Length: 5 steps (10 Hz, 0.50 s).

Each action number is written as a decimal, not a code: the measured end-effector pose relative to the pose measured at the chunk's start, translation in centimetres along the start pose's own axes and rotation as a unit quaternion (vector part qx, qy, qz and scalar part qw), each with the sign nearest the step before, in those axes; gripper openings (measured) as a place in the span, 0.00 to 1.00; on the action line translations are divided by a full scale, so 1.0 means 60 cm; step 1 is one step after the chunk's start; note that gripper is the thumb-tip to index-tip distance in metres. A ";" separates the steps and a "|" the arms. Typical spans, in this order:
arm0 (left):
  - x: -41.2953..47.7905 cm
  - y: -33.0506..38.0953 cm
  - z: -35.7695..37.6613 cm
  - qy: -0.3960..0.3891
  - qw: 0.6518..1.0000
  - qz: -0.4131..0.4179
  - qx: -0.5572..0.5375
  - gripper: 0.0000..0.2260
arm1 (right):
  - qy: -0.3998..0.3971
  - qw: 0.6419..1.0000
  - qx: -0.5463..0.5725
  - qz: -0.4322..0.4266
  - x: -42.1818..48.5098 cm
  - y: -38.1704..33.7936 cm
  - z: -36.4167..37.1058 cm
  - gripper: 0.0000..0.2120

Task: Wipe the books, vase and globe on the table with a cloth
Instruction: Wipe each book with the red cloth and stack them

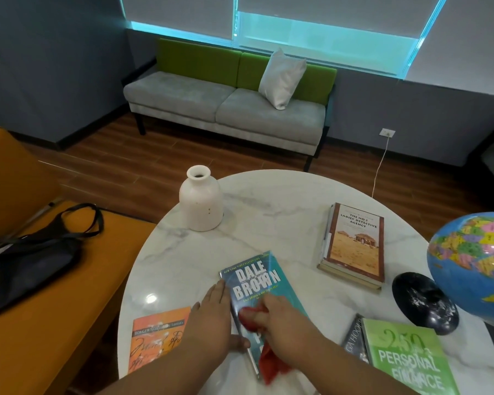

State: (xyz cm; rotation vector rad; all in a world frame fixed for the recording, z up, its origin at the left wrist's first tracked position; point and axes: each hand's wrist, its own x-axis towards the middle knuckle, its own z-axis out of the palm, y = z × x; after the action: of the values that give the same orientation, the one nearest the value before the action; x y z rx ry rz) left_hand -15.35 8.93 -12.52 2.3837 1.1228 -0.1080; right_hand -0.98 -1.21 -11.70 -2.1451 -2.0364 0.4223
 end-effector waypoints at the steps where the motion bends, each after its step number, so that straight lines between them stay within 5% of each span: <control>1: 0.001 0.004 -0.001 -0.002 1.000 -0.002 -0.002 0.58 | -0.001 0.999 0.034 0.042 0.014 0.010 -0.012 0.05; 2: 0.002 0.006 -0.005 -0.010 0.999 0.000 0.039 0.55 | -0.068 0.993 0.084 0.044 0.005 -0.004 0.000 0.18; 4: 0.007 0.014 -0.011 -0.034 0.997 0.000 0.075 0.54 | 0.041 0.991 0.065 0.105 0.013 0.037 0.008 0.18; 5: 0.006 0.016 -0.014 -0.039 0.995 -0.003 0.086 0.54 | -0.011 0.990 0.083 0.110 0.007 0.032 0.010 0.16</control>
State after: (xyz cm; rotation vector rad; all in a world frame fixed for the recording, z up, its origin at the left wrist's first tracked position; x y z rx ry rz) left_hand -14.53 9.07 -11.47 2.5038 1.1238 -0.3094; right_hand 0.65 -0.96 -12.88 -2.2770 -1.7109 0.6239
